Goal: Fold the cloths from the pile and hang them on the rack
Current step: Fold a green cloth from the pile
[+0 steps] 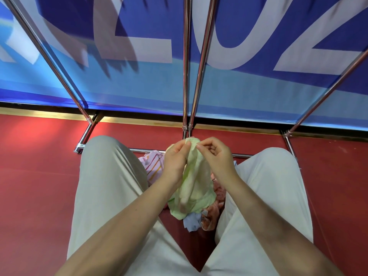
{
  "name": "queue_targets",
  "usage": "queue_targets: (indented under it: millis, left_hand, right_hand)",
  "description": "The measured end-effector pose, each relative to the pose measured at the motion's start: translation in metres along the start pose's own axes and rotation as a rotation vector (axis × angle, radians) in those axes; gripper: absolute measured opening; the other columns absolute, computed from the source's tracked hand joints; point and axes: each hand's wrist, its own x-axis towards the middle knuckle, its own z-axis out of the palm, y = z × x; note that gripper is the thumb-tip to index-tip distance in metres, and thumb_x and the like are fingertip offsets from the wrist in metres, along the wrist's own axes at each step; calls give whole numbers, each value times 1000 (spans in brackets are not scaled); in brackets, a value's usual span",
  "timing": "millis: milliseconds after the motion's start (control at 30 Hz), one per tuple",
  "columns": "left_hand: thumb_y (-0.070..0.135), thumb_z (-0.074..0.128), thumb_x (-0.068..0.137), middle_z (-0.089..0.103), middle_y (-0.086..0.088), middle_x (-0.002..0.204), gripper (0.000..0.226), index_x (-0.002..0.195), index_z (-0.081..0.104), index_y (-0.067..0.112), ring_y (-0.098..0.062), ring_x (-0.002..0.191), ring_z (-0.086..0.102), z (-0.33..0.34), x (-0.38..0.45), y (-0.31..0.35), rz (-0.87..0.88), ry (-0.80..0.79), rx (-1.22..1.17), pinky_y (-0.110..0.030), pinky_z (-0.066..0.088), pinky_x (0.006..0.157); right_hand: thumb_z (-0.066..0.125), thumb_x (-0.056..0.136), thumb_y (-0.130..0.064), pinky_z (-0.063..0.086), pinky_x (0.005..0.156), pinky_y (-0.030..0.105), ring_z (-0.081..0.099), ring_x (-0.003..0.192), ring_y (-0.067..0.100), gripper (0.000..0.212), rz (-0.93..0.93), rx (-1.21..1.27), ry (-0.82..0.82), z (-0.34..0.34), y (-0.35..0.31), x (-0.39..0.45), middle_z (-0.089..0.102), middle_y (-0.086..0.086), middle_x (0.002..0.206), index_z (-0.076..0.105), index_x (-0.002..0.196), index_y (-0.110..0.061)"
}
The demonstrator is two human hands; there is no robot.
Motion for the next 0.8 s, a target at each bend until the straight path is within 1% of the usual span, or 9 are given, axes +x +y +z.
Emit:
queue_targets:
  millis: [133,233,333,400,500,567,633,700,800]
  left_hand:
    - [10,49,99,70,-10,103,21,103,70,12,-19,97,63,6,-2,-2,18,-41,-10,-33,50,89]
    - [10,50,98,69,-12,107,20,104,69,12,-20,100,63,11,-6,-4,16,-28,-22,-38,47,97]
    - [10,51,98,70,-13,110,21,108,69,7,-24,105,64,13,-5,-6,32,17,5,-40,48,99]
    - [11,52,98,70,-15,111,21,108,70,7,-29,107,64,13,-2,-8,24,57,-11,-45,49,100]
    - [9,51,97,69,-20,110,20,106,70,7,-28,99,64,13,3,-9,-7,101,-44,-51,48,97]
    - [9,52,97,68,-21,111,21,108,69,5,-27,98,63,13,4,-9,-18,99,-65,-51,48,97]
    - [11,54,96,68,-21,113,22,111,68,3,-31,102,64,14,2,-9,-28,87,-88,-49,48,98]
    - [14,53,97,68,-21,115,24,114,68,4,-36,110,62,16,-1,-10,-38,53,-107,-48,48,99]
    - [16,49,99,68,-17,116,27,116,67,7,-33,113,62,17,-4,-11,-30,15,-82,-44,49,98]
  right_hand:
    - [65,88,-8,46,70,16,58,73,3,8,24,26,55,2,1,1,63,-8,75,64,82,-13]
    - [64,89,-8,46,65,18,57,68,4,8,68,71,90,5,2,3,62,-5,72,63,81,-10]
    - [63,90,-8,46,61,20,57,63,4,8,127,159,94,5,2,4,62,-5,65,62,82,-6]
    - [63,90,-8,47,61,21,57,63,7,10,158,202,68,6,1,5,61,-5,64,61,81,-5]
    - [61,91,-7,46,62,23,56,64,10,15,154,221,22,8,0,6,59,1,66,58,77,-8]
    - [60,92,-6,46,62,25,55,65,12,15,152,227,13,8,-1,8,58,2,67,57,77,-9]
    - [59,93,-7,46,62,25,55,65,12,14,161,236,36,8,0,8,59,1,67,57,79,-8]
    - [59,93,-10,47,64,30,56,67,15,13,187,250,66,8,2,8,60,2,68,58,81,-10]
    - [58,94,-11,45,68,36,56,71,20,12,224,263,100,11,6,9,61,4,71,59,83,-11]
